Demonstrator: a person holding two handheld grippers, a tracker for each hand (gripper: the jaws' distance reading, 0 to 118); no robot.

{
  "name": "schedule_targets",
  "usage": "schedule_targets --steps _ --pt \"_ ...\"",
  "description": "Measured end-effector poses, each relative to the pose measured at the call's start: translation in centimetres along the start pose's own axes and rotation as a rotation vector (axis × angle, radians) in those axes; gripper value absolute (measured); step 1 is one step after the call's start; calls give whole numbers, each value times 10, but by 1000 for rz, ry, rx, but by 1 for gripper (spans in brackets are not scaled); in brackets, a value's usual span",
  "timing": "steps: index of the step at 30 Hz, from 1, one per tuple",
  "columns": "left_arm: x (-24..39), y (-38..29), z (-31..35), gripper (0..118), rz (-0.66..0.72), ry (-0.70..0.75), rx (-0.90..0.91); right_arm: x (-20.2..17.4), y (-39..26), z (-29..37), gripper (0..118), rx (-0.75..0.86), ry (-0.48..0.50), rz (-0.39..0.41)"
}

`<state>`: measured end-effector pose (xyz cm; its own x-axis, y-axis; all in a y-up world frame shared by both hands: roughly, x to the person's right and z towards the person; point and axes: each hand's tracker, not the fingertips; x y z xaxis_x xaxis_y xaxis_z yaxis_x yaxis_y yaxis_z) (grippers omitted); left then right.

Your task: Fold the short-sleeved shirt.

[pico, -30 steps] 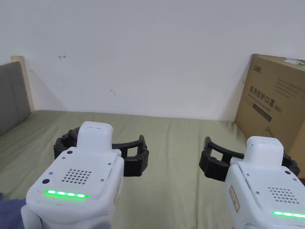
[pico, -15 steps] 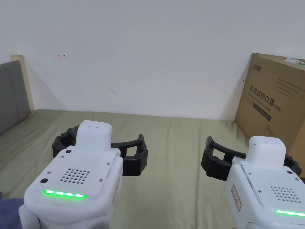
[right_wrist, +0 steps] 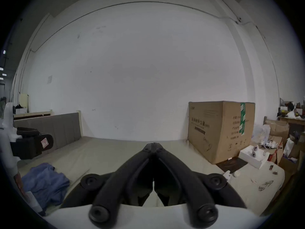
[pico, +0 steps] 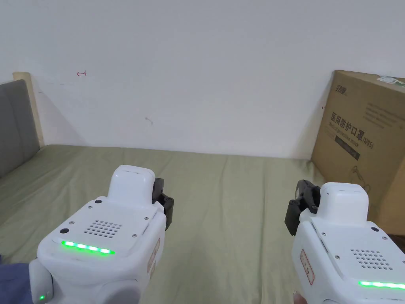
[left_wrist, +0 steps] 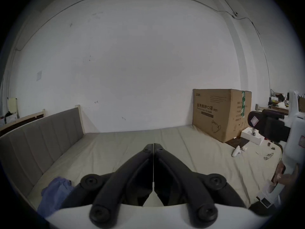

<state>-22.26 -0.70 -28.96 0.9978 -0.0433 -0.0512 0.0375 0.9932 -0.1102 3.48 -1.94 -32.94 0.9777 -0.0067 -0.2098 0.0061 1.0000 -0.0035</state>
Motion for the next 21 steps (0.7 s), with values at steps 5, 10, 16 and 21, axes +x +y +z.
schedule_targets --steps 5,10,16,21 --pt "2 -1 -2 0 -18 26 -3 4 -2 -1 0 -1 -29 -28" --pt "-4 -3 -5 0 40 19 -8 12 -2 -2 0 -16 -38 -46" --pt "-16 -11 -6 0 39 35 -24 4 -10 -4 0 -31 -43 -37" --pt "-48 -15 7 0 62 91 -32 -26 -14 -16 0 -68 14 -41"
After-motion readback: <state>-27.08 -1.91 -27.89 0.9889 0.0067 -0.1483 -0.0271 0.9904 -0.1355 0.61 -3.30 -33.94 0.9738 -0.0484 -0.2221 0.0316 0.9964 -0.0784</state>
